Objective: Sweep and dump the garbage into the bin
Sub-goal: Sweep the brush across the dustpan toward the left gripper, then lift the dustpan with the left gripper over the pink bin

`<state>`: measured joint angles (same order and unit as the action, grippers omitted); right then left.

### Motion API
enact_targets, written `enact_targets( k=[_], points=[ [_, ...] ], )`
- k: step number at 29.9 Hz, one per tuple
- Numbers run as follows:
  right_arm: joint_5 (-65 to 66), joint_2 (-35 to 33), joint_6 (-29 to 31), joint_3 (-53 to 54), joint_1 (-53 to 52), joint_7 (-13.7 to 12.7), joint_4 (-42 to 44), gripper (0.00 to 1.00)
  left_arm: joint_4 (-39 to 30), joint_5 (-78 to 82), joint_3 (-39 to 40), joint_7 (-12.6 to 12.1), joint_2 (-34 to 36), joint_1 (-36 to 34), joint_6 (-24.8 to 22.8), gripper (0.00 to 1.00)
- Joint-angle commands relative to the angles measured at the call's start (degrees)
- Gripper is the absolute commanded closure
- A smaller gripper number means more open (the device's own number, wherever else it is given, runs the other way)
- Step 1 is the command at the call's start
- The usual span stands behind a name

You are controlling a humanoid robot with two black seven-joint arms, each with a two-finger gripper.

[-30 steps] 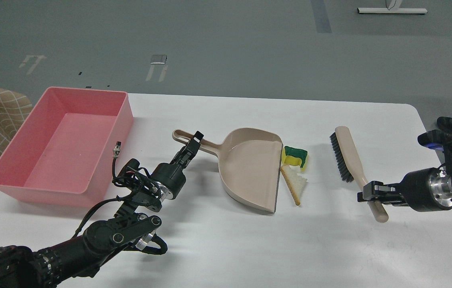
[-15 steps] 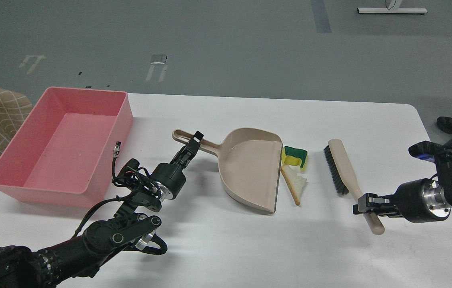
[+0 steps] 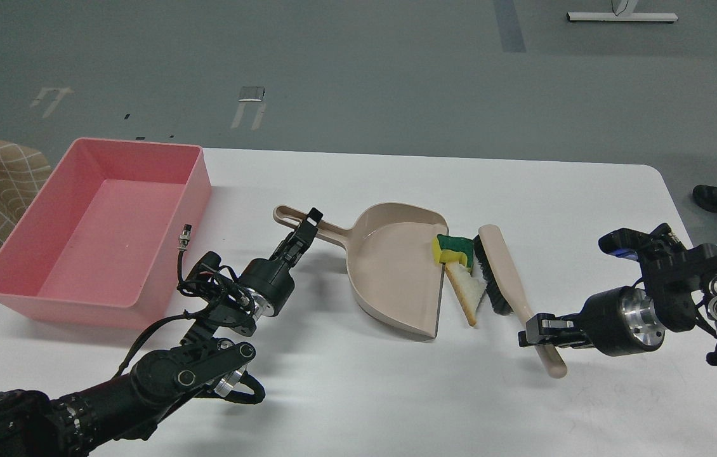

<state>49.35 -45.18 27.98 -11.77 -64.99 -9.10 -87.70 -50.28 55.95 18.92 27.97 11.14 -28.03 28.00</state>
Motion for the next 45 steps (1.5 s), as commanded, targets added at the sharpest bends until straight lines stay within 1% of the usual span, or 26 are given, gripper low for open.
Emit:
enact_targets(
  k=[1, 7, 11, 14, 18, 21, 23, 28, 33, 37, 45],
  points=[
    [-0.39, 2.46, 0.02, 1.04, 1.36, 0.04, 0.42, 1.0, -0.08, 0.04, -0.02, -0.02, 0.11, 0.0, 0.0, 1.0],
    [-0.83, 6.59, 0.02, 8.59, 5.57, 0.04, 1.83, 1.0, -0.25, 0.04, 0.06, -0.02, 0.82, 0.0, 0.0, 1.0],
    [-0.83, 11.5, 0.02, 15.52, 9.52, 0.13, 3.93, 1.0, -0.43, 0.04, 0.06, -0.02, 0.82, 0.0, 0.0, 1.0],
    [-0.92, 13.36, 0.02, 18.17, 10.59, 0.13, 4.11, 1.0, -0.52, 0.04, 0.06, 0.03, 0.82, 0.0, 0.0, 1.0],
    [-2.59, 13.45, 0.02, 19.32, 9.71, 0.13, 3.94, 1.0, -0.52, 0.04, 0.06, 0.03, 0.9, 0.0, 0.0, 1.0],
    [-3.03, 12.49, 0.02, 20.64, 9.09, 0.13, 3.23, 1.0, -0.6, -0.14, 0.06, 0.03, 1.08, 0.0, 0.0, 1.0],
    [-3.12, 9.95, 0.02, 22.3, 9.01, 0.04, 3.23, 1.0, -1.65, -0.23, 0.06, -0.02, 1.43, 0.0, 0.0, 1.0],
    [-3.12, 6.61, 0.02, 26.26, 9.01, 0.04, 3.23, 1.0, -2.54, -0.4, 0.15, -0.02, 1.78, -0.09, 0.0, 1.0],
    [-3.2, 3.44, 0.02, 28.72, 9.01, 0.04, 3.76, 1.0, -2.8, -0.49, 0.15, -0.73, 2.22, -0.18, 0.0, 1.0],
    [-3.12, 0.28, 0.02, 30.13, 9.01, 0.04, 4.29, 1.0, -4.82, -0.84, 0.24, -1.43, 3.27, -0.35, 0.0, 1.0],
    [-3.2, -2.02, 0.02, 30.66, 9.09, 0.13, 6.39, 1.0, -6.49, -3.39, 0.24, -1.78, 4.5, -0.53, 0.0, 1.0]
  ],
)
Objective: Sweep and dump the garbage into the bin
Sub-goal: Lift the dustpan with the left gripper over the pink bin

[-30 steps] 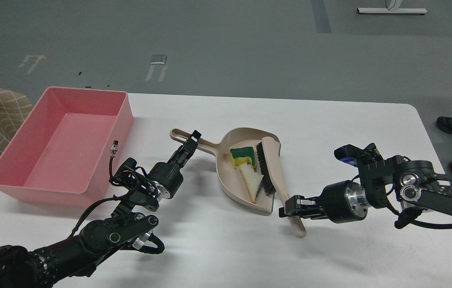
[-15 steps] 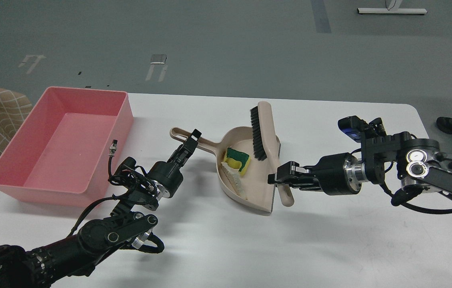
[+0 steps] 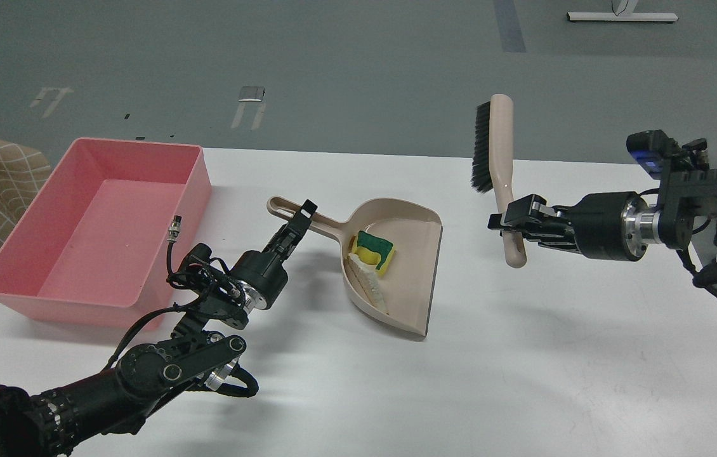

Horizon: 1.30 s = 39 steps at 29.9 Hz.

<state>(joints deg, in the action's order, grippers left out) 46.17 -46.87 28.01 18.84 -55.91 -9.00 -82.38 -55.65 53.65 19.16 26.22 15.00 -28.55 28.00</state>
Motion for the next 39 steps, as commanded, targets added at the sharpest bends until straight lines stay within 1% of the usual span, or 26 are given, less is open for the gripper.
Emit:
enact_targets(
  k=[1, 5, 10, 17, 24, 29, 33, 39],
  points=[
    [0.06, -0.33, -0.01, 0.06, 0.1, 0.03, 1.69, 1.0, -2.69, -1.96, 0.0, -0.02, 1.52, -0.19, 0.0, 1.0],
    [0.06, -0.59, -0.01, -0.03, 0.45, 0.03, 2.84, 1.0, -5.26, -6.27, 0.0, -0.02, 3.9, -0.98, 0.0, 1.0],
    [0.06, -0.76, -0.01, -0.03, 0.62, 0.38, 4.5, 1.0, -5.69, -7.15, 0.18, -0.11, 4.78, -1.78, 0.0, 1.0],
    [0.06, -0.85, -0.01, -0.12, 1.59, 0.56, 5.12, 1.0, -9.03, -11.28, 0.18, -0.2, 5.57, -2.13, 0.0, 1.0],
    [-0.03, -1.64, -0.01, -0.12, 1.68, 0.56, 5.3, 1.0, -9.12, -13.04, 0.18, -0.29, 6.62, -4.14, 0.0, 1.0],
    [-0.03, -2.52, -0.01, -0.12, 1.68, 0.65, 6.35, 1.0, -9.12, -14.44, 0.09, -1.08, 7.59, -6.78, 0.0, 1.0],
    [-0.03, -2.7, -0.01, -0.12, 1.77, 0.65, 6.53, 1.0, -9.04, -15.32, 0.09, -1.17, 8.73, -7.75, 0.0, 1.0],
    [0.06, -2.52, -0.01, -0.12, 2.21, 0.65, 6.53, 1.0, -9.12, -16.82, 0.09, -1.17, 12.51, -9.68, 0.0, 1.0]
  ],
)
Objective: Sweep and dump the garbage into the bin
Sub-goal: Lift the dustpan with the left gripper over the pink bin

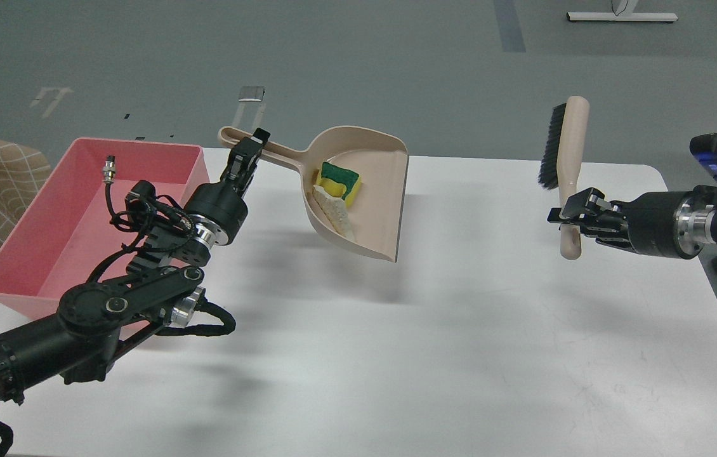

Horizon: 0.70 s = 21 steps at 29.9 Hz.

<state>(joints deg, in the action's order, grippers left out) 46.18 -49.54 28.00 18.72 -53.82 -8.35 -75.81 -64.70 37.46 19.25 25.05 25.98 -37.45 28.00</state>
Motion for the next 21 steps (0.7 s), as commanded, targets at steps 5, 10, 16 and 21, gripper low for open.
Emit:
enact_targets(
  k=[5, 10, 16, 21],
  points=[
    [-0.04, 0.32, 0.0, 0.0, 0.2, 0.0, -0.04, 1.0, -0.51, -2.48, 0.0, -0.01, 5.75, -2.45, 0.0, 1.0],
    [0.05, 0.49, 0.0, -0.08, 0.29, 0.0, 0.04, 1.0, -1.13, -5.29, 0.0, -0.01, 9.78, -4.38, 0.0, 1.0],
    [0.05, 0.58, 0.0, -0.08, 0.64, 0.0, 0.05, 1.0, -2.89, -5.38, 0.0, -2.11, 14.53, -5.35, -1.8, 1.0],
    [0.05, 0.67, 0.0, 0.0, 0.73, 0.0, 0.05, 1.0, -2.89, -6.35, 0.62, -2.12, 18.92, -5.79, -4.96, 1.0]
  ],
)
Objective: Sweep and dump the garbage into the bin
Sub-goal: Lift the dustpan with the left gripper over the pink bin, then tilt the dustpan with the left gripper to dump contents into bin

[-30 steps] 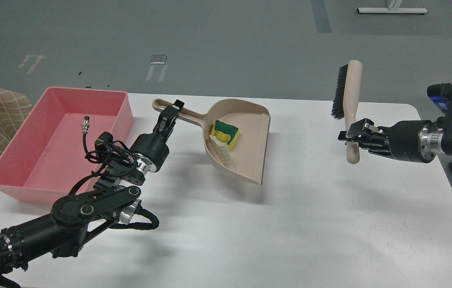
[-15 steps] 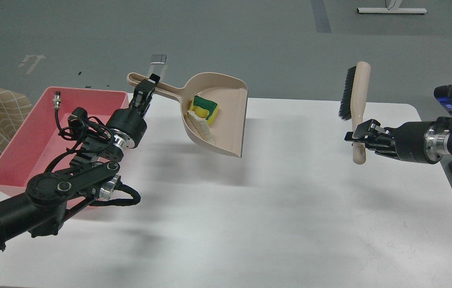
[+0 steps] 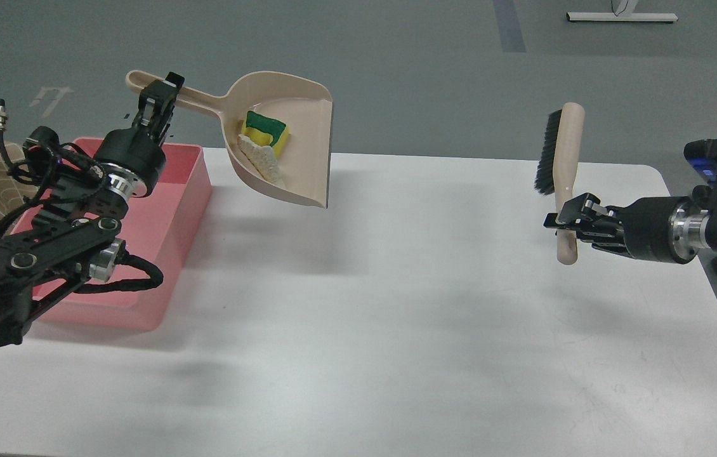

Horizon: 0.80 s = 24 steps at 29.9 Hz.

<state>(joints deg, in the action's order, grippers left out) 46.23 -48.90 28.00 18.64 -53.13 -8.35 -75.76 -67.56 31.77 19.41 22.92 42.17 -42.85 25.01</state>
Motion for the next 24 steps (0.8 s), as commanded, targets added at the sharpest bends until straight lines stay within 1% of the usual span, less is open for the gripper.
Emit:
enact_targets(
  k=[1, 3, 5, 9, 13, 17, 24],
  points=[
    [0.0, 0.03, 0.0, 0.08, 0.04, 0.0, 0.0, 1.0, -0.03, -0.75, 0.54, 0.02, 3.44, -0.65, -2.77, 1.0],
    [0.0, 0.12, 0.0, 0.08, 0.22, 0.0, 0.26, 1.0, -0.03, -1.27, 0.72, 0.02, 6.16, -1.36, -5.58, 1.0],
    [0.0, 0.29, 0.0, 0.08, 0.22, 0.0, 0.52, 1.0, -0.03, -2.06, 0.72, 0.02, 7.48, -1.53, -6.64, 1.0],
    [0.0, 0.56, 0.0, 0.08, 0.3, 0.0, 0.61, 1.0, 0.49, -3.82, 0.81, 0.11, 11.52, -1.54, -11.2, 1.0],
    [0.0, 0.56, 0.0, 0.08, 0.3, 0.0, 0.61, 1.0, 0.67, -3.91, 1.24, 0.2, 14.16, -1.45, -14.11, 1.0],
    [0.0, 0.56, 0.0, 0.08, 0.3, 0.0, 0.61, 1.0, 0.85, -4.7, 2.04, 0.55, 17.85, -1.27, -18.32, 1.0],
    [0.0, 0.73, 0.0, 0.08, 0.39, -0.09, 0.61, 1.0, 1.64, -6.9, 2.04, 0.72, 21.11, -1.01, -21.58, 1.0]
  ],
)
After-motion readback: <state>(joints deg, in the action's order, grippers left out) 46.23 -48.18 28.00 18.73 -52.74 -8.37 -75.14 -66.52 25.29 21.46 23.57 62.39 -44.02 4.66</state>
